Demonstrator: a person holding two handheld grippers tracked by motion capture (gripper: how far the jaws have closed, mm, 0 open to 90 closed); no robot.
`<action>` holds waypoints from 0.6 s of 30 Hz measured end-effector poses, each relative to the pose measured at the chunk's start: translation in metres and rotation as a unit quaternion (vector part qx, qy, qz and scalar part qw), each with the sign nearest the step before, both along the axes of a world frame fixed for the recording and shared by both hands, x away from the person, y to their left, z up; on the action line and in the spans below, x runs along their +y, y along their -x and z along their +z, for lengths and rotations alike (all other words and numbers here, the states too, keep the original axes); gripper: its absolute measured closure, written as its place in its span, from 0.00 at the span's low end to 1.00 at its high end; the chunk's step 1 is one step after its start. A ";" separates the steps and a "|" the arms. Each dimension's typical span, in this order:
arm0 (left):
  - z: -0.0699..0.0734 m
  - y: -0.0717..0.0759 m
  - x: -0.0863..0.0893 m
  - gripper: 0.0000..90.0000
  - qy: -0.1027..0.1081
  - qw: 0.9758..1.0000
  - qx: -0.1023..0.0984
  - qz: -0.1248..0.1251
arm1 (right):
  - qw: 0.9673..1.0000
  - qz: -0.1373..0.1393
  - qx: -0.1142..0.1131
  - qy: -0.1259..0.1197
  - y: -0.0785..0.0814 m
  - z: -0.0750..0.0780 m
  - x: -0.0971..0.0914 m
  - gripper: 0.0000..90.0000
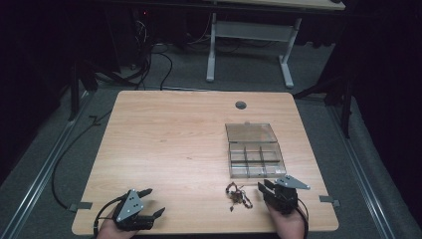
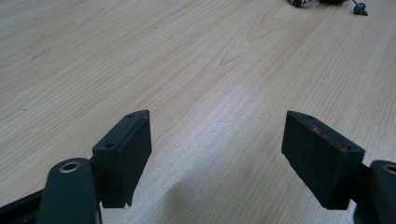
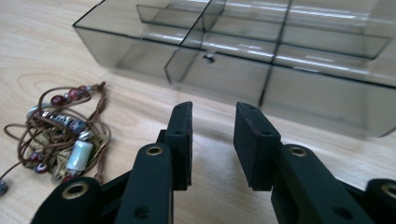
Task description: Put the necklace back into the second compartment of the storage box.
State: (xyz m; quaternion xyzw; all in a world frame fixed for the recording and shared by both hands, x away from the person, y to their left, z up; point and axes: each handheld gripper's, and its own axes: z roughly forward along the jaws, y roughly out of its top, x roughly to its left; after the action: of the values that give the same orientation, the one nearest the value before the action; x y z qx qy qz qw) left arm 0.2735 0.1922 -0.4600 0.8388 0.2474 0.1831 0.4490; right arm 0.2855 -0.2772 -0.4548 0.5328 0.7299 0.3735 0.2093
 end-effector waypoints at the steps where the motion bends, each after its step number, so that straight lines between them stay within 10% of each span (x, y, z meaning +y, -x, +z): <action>1: 0.000 0.000 0.000 0.27 0.000 1.000 0.000 0.000 | 1.000 0.000 0.000 0.000 0.000 0.000 0.000 0.76; 18: 0.000 -0.001 0.000 0.27 0.002 1.000 0.001 0.011 | 1.000 0.005 0.002 -0.028 0.001 0.001 -0.005 0.77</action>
State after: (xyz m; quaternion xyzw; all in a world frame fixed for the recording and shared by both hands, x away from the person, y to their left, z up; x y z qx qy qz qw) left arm 0.2743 0.1926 -0.4600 0.8353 0.2578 0.1868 0.4482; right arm 0.2850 -0.2826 -0.4537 0.5357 0.7220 0.3939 0.1912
